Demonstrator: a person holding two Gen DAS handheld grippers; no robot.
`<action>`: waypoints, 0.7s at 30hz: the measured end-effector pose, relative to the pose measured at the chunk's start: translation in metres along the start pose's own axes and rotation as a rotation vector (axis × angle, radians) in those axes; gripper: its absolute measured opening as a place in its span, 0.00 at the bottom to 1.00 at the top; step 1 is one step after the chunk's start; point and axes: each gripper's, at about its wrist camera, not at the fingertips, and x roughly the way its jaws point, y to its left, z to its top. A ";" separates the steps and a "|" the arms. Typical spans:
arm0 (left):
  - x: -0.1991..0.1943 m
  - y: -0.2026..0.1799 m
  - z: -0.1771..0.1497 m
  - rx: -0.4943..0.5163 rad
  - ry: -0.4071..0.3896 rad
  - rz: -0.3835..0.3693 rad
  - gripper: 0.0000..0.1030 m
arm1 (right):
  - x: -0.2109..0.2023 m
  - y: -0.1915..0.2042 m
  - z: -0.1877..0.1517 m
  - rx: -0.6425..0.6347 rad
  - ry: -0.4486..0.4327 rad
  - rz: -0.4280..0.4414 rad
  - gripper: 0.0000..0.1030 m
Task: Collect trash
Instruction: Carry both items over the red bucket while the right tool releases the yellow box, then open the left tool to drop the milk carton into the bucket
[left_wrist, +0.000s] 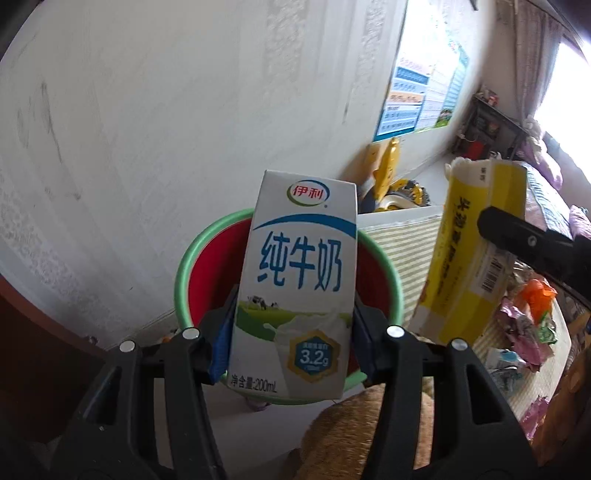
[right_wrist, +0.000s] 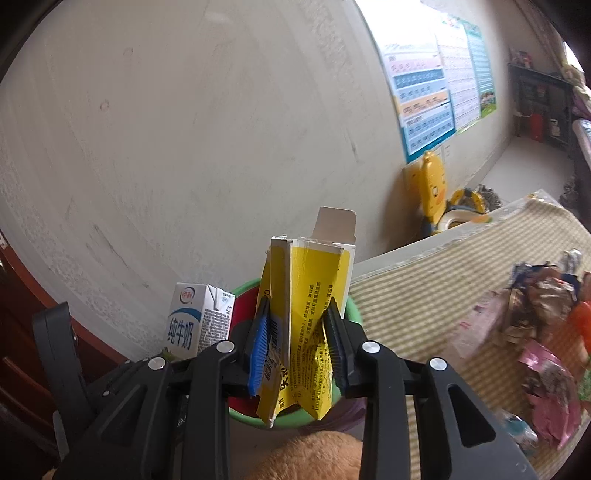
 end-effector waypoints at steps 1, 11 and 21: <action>0.001 0.004 -0.002 -0.006 0.004 0.003 0.50 | 0.006 0.002 0.000 -0.006 0.009 0.001 0.33; 0.018 0.011 -0.009 -0.047 0.032 0.022 0.66 | 0.002 -0.006 -0.004 0.023 -0.002 -0.005 0.57; 0.008 -0.026 -0.005 0.028 0.009 -0.028 0.72 | -0.062 -0.038 -0.031 0.041 -0.007 -0.071 0.57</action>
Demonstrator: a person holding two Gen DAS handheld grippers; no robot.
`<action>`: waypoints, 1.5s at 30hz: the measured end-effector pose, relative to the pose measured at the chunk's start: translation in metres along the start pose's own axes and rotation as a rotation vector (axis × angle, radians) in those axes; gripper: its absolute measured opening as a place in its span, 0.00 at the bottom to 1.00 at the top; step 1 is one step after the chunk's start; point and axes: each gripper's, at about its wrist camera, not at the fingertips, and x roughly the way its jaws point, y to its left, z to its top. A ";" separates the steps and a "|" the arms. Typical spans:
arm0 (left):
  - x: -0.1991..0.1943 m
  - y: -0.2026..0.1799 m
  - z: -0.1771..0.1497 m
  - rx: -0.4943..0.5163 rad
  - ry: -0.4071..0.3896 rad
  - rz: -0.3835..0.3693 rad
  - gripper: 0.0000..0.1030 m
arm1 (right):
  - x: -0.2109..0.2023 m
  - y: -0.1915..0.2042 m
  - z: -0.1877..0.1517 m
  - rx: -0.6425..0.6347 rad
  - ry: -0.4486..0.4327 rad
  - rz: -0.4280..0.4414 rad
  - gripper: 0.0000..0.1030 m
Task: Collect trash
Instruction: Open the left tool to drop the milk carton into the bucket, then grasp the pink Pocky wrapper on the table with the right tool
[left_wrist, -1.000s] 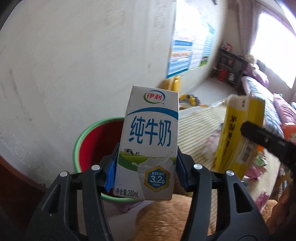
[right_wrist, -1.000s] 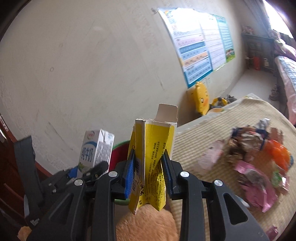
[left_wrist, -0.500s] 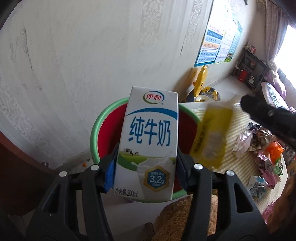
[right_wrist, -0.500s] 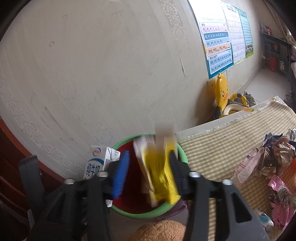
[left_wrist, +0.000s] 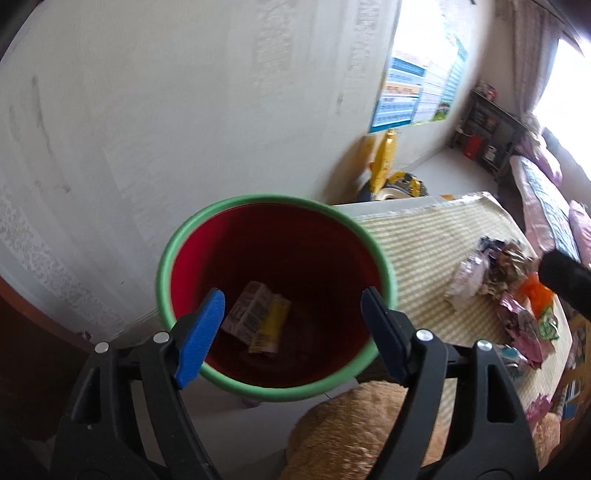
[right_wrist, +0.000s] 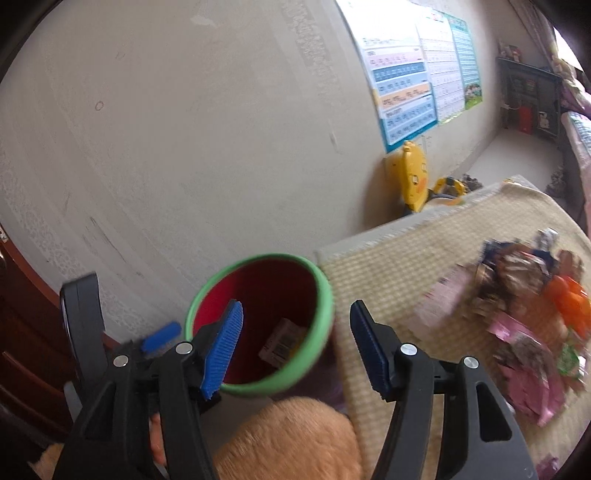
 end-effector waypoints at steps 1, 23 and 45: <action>-0.002 -0.006 0.000 0.012 -0.002 -0.009 0.72 | -0.008 -0.007 -0.003 0.005 -0.002 -0.017 0.57; -0.024 -0.150 -0.039 0.297 0.087 -0.253 0.80 | -0.081 -0.185 -0.151 0.451 0.297 -0.304 0.79; 0.015 -0.220 -0.077 0.401 0.257 -0.330 0.83 | -0.102 -0.208 -0.133 0.410 0.133 -0.253 0.00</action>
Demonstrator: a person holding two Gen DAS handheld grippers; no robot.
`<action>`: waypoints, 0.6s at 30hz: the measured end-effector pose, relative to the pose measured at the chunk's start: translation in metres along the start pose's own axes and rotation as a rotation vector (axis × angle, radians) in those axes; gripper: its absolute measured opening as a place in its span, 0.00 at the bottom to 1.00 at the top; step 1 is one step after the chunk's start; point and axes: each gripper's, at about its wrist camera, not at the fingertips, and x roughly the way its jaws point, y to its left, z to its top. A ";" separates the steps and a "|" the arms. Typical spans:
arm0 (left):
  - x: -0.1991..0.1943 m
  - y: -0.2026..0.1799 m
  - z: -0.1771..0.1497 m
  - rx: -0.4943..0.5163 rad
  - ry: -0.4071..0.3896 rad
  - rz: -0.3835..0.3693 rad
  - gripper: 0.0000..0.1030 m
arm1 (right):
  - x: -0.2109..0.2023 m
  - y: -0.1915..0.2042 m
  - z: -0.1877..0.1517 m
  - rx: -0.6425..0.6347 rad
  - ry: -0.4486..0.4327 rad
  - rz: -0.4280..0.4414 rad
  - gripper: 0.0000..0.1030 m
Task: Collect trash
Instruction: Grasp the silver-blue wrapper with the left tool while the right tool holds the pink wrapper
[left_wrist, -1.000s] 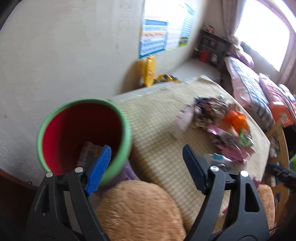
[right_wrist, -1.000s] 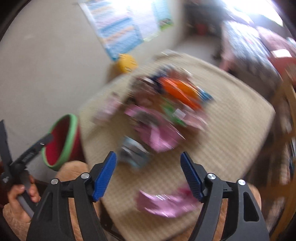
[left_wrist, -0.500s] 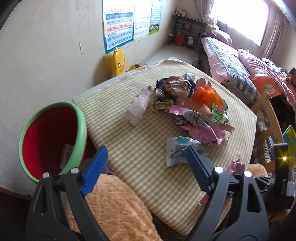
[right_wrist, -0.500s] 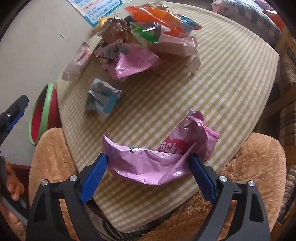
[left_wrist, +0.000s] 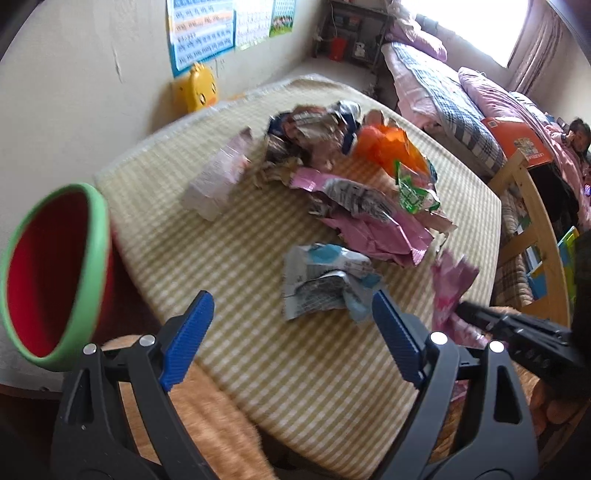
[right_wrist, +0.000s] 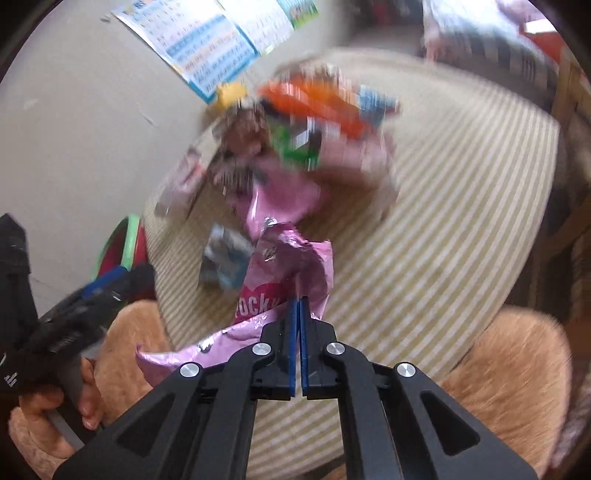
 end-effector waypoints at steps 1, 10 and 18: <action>0.006 -0.002 0.002 -0.008 0.017 -0.005 0.83 | -0.005 0.001 0.003 -0.028 -0.028 -0.041 0.00; 0.062 -0.019 0.014 -0.075 0.137 -0.025 0.82 | -0.004 0.003 0.013 -0.176 -0.100 -0.207 0.04; 0.073 -0.019 0.010 -0.070 0.162 -0.028 0.46 | 0.007 -0.017 0.018 -0.013 -0.090 -0.069 0.51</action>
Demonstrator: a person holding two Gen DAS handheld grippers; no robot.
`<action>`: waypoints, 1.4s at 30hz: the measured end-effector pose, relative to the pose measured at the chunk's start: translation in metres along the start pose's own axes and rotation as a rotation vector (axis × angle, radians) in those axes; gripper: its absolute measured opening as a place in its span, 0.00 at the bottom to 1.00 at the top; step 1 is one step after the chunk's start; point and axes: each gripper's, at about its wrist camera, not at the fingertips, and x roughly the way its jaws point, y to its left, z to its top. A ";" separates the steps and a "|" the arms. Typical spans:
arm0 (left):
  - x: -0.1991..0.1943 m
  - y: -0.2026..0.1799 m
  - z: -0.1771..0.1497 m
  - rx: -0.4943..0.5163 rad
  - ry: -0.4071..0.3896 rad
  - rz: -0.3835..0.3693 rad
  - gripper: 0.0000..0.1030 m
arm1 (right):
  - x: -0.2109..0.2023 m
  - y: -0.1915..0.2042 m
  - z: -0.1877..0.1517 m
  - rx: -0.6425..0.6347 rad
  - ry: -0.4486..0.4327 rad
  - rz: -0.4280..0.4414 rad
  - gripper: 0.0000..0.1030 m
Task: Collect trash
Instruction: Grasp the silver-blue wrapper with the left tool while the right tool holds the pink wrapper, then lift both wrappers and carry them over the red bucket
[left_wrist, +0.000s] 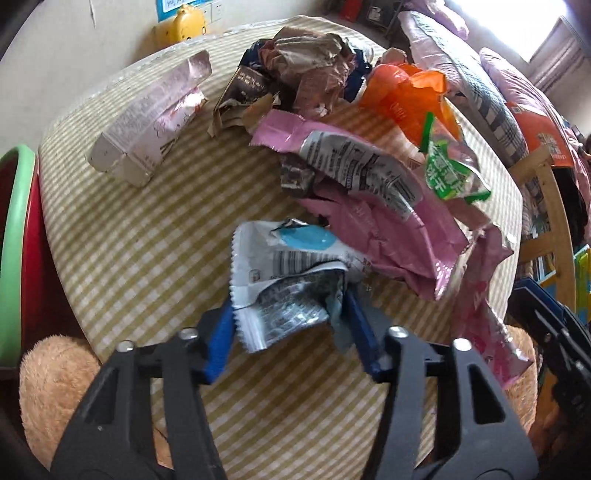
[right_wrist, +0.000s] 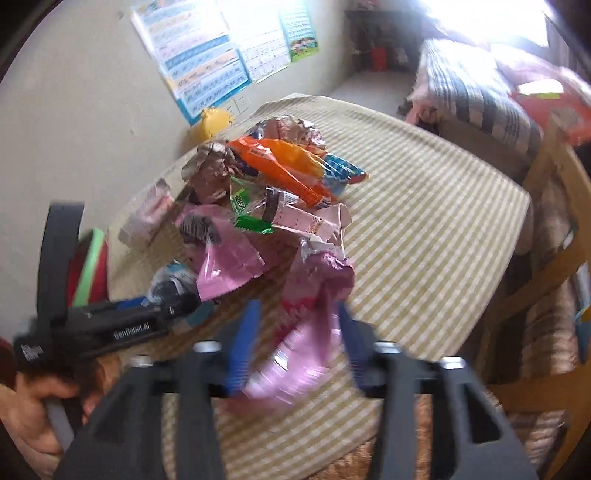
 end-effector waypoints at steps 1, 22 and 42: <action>-0.002 0.001 0.000 -0.002 -0.003 -0.004 0.42 | 0.000 -0.005 0.000 0.030 0.006 0.012 0.51; -0.096 0.021 -0.007 0.034 -0.271 0.092 0.33 | 0.024 -0.006 -0.024 0.085 0.178 -0.039 0.45; -0.162 0.026 -0.005 0.037 -0.447 0.071 0.33 | -0.075 0.059 0.002 -0.023 -0.167 -0.004 0.10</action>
